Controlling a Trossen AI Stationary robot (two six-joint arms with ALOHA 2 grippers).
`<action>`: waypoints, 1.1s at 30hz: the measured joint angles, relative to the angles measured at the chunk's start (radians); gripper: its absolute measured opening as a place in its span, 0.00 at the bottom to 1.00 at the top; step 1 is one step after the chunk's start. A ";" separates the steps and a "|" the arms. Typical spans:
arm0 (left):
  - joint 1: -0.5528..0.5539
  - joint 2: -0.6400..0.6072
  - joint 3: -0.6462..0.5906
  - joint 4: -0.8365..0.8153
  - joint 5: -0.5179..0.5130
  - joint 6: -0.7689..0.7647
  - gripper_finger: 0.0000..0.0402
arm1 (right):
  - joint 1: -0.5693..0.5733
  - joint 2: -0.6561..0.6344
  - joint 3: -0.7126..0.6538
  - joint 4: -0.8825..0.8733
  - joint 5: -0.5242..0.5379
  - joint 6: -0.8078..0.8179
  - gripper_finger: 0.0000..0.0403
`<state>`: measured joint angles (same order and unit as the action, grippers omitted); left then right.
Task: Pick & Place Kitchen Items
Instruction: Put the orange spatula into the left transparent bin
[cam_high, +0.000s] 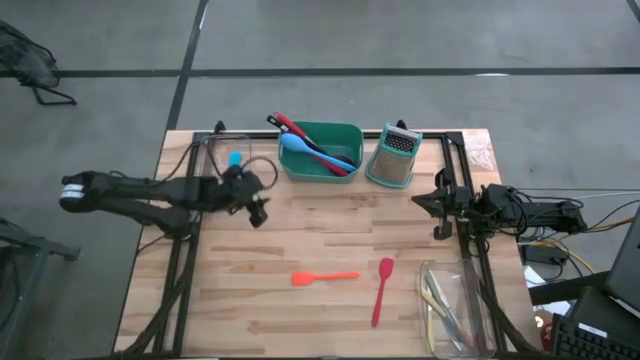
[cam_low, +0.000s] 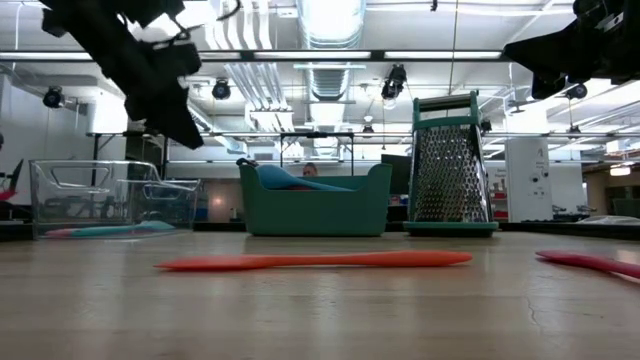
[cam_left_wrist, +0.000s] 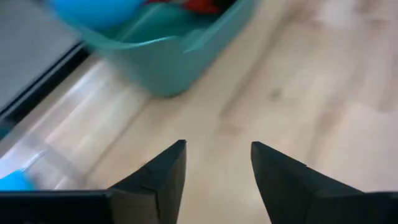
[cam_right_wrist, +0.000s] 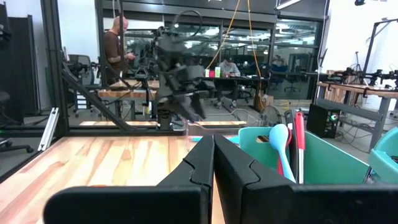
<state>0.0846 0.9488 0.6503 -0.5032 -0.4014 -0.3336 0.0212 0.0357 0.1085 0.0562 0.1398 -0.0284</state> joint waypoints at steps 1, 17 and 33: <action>-0.037 0.002 0.000 0.018 -0.003 0.000 0.48 | 0.000 0.000 0.000 0.000 0.000 0.001 0.02; -0.492 0.166 -0.001 0.293 -0.050 -0.036 0.64 | 0.000 0.000 0.000 0.000 0.000 -0.001 0.02; -0.571 0.533 0.084 0.453 -0.034 -0.010 0.70 | 0.000 0.000 0.000 0.000 0.000 0.000 0.02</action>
<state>-0.4866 1.4823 0.7342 -0.0497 -0.4357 -0.3439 0.0214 0.0357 0.1085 0.0561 0.1399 -0.0279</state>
